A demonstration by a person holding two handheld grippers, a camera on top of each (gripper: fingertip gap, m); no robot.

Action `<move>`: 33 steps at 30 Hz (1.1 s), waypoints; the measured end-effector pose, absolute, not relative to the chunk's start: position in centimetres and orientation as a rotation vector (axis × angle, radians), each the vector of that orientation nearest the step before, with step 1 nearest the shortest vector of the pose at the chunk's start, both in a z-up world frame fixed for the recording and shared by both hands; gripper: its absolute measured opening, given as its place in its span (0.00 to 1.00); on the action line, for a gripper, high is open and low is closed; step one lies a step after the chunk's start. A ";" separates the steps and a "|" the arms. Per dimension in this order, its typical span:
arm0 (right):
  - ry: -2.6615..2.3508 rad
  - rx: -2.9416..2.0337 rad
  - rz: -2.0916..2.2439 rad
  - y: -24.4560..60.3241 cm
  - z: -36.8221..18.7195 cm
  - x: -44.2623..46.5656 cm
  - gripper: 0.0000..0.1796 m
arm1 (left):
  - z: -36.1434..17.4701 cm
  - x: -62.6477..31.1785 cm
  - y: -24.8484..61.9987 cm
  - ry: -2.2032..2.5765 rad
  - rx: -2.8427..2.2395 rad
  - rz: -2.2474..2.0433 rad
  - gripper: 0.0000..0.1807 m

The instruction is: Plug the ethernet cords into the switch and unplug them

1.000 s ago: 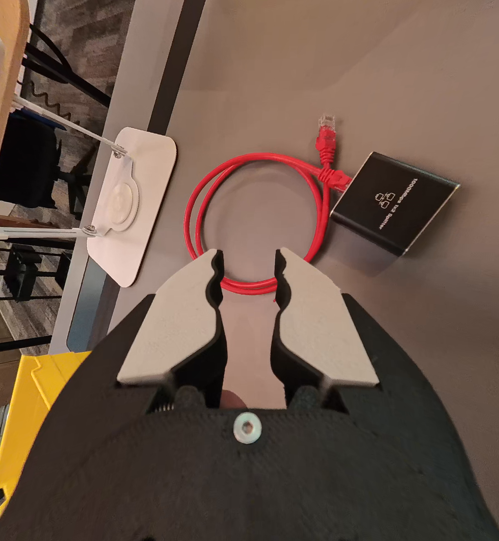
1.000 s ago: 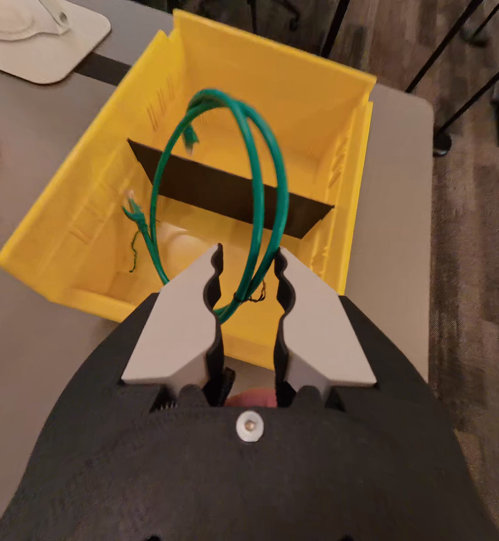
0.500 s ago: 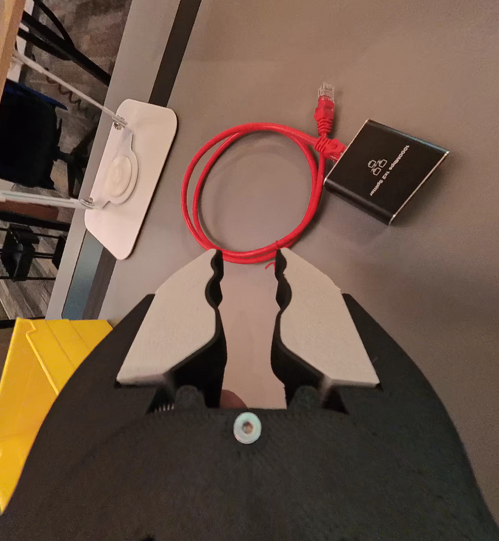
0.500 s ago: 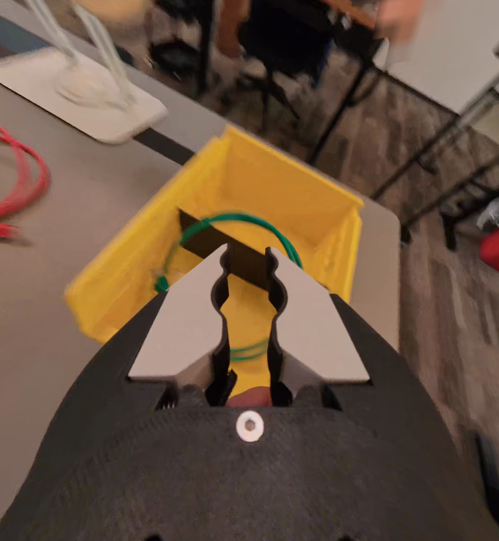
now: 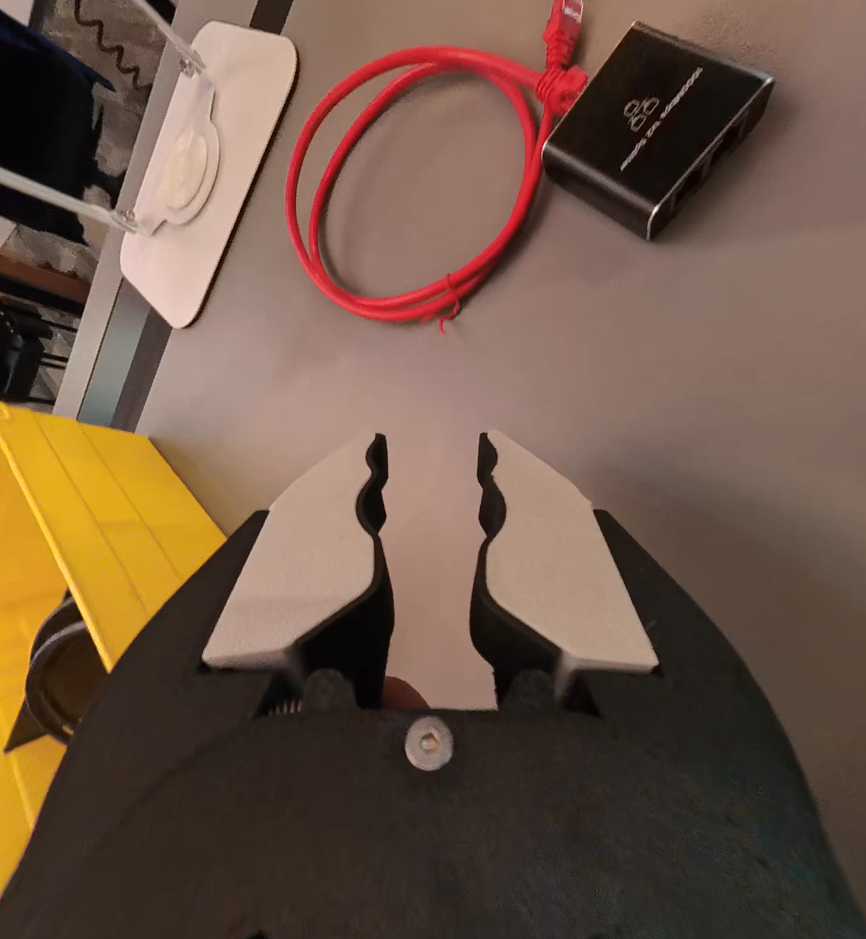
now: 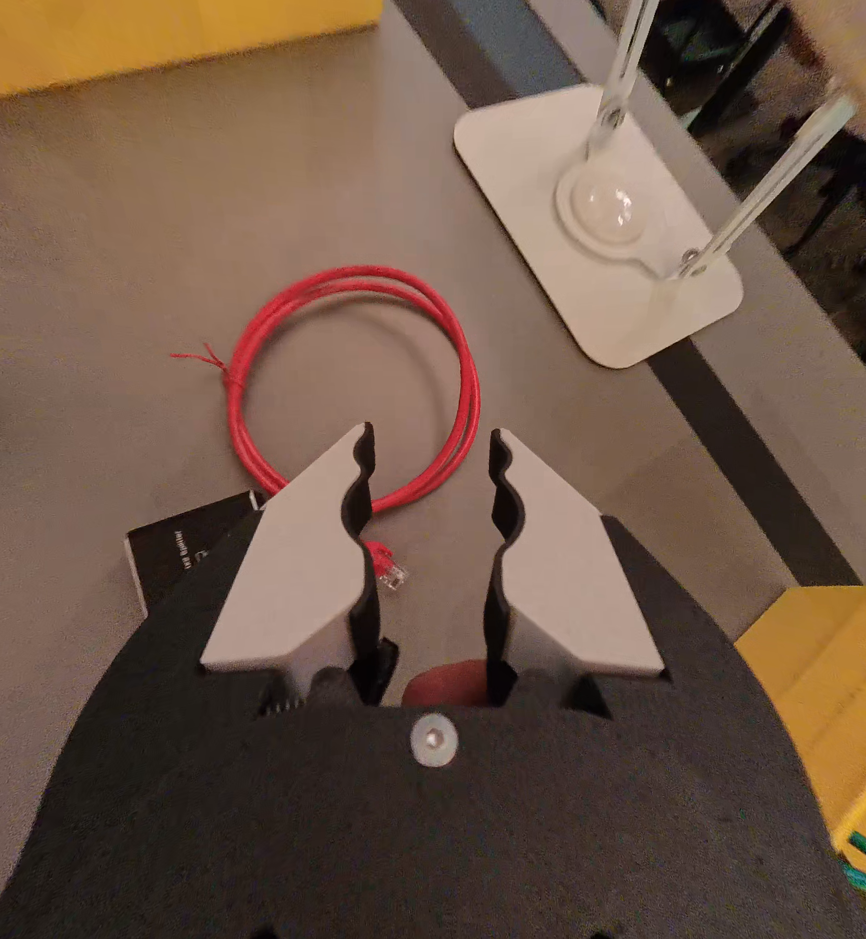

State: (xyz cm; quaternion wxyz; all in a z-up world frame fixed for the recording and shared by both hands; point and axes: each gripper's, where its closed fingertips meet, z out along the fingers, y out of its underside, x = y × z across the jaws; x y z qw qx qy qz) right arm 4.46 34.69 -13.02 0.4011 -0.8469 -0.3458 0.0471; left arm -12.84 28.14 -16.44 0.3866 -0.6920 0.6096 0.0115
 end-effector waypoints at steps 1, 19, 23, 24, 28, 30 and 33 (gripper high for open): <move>-0.880 -2.186 0.098 35.4 -14.7 4.5 0.24 | -16.5 -13.4 28.0 1.539 -1.769 0.035 0.18; -0.886 -2.278 0.184 39.9 -20.6 3.1 0.01 | -17.7 -18.7 27.6 1.407 -1.860 0.014 0.18; -0.831 -2.194 0.239 40.2 -18.3 2.6 0.01 | -17.5 -18.3 27.6 1.403 -1.852 0.002 0.18; -0.813 -2.172 0.256 40.3 -17.7 2.4 0.01 | -17.5 -18.0 27.5 1.405 -1.850 -0.003 0.18; -0.791 -2.119 0.294 40.2 -16.4 1.8 0.01 | -17.9 -16.9 27.1 1.437 -1.839 -0.010 0.18; -0.796 -2.107 0.307 40.1 -16.1 1.5 0.01 | -18.2 -16.4 26.8 1.457 -1.833 -0.007 0.18; -0.816 -2.109 0.286 39.9 -16.2 1.6 0.01 | -18.4 -16.1 26.5 1.482 -1.829 0.000 0.18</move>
